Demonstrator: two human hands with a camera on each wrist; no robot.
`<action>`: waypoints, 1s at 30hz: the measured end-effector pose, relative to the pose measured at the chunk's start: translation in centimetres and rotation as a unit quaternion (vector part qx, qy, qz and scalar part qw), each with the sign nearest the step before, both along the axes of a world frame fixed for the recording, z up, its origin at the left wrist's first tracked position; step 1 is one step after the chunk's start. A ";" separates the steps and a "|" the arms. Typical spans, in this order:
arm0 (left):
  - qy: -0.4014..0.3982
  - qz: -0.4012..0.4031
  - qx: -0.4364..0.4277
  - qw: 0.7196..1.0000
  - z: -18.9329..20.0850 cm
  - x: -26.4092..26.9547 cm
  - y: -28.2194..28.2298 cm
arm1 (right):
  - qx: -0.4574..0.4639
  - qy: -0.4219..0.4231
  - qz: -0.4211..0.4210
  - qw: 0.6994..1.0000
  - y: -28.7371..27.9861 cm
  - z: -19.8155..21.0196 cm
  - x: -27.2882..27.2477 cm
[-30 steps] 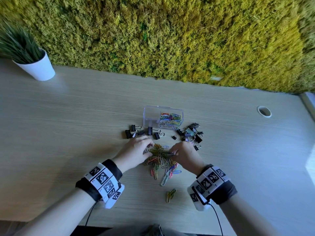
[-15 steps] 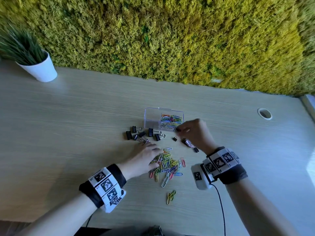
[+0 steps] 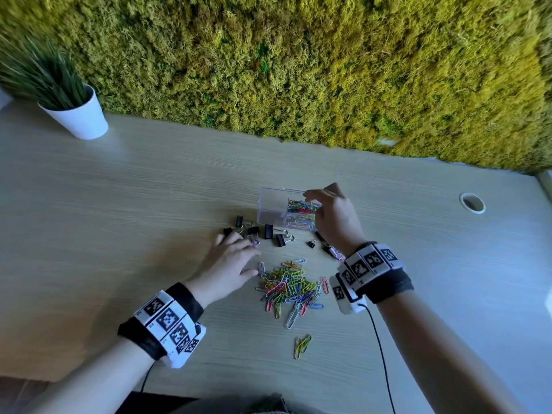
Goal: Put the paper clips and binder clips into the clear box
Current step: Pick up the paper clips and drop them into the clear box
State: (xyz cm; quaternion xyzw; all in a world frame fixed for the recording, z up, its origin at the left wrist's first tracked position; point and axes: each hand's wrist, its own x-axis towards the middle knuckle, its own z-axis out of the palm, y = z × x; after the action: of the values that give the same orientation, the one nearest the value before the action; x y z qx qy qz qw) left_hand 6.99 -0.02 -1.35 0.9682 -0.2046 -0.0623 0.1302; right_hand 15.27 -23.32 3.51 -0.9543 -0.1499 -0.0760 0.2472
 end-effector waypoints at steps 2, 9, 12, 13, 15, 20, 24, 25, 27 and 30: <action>-0.003 -0.007 0.008 1.000 0.0 -0.2 -0.2 | -0.038 0.036 0.007 0.999 -0.1 -0.6 -0.6; 0.050 -0.021 0.064 0.996 0.8 -0.5 -1.0 | 0.052 -0.011 0.006 0.999 -2.0 -0.6 -4.2; 0.063 -0.027 0.069 0.995 0.7 -0.9 -1.8 | -0.051 0.140 -0.029 0.988 -3.5 -1.6 -6.5; 0.063 -0.031 0.065 0.995 0.6 -0.9 -2.1 | -0.097 0.194 -0.028 0.976 -3.9 -2.0 -7.3; 0.051 -0.046 0.053 0.996 0.5 -0.8 -3.1 | -0.133 0.243 -0.020 0.961 -3.9 -2.8 -8.7; 0.037 -0.068 0.028 0.997 0.4 -0.2 -5.1 | -0.086 0.214 0.029 0.972 -2.0 -4.4 -10.1; 0.014 -0.047 -0.029 0.998 0.6 0.3 -4.3 | -0.027 0.191 0.055 0.980 -1.7 -3.8 -9.3; 0.004 -0.038 -0.038 0.999 0.6 0.4 -3.8 | -0.024 0.186 0.059 0.981 -1.8 -3.5 -8.9; -0.014 -0.020 -0.053 0.998 0.6 0.5 -2.8 | -0.057 0.190 0.086 0.976 -1.9 -3.2 -8.1; -0.029 0.003 -0.064 0.998 0.4 0.7 -1.6 | -0.136 0.214 0.136 0.958 -1.6 -3.3 -7.1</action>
State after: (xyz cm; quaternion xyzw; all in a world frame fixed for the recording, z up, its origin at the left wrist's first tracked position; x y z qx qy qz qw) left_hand 7.65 -1.58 -0.94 0.9599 -0.2087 -0.0206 0.1860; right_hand 8.12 -24.94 0.25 -0.9434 -0.2305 0.1855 0.1498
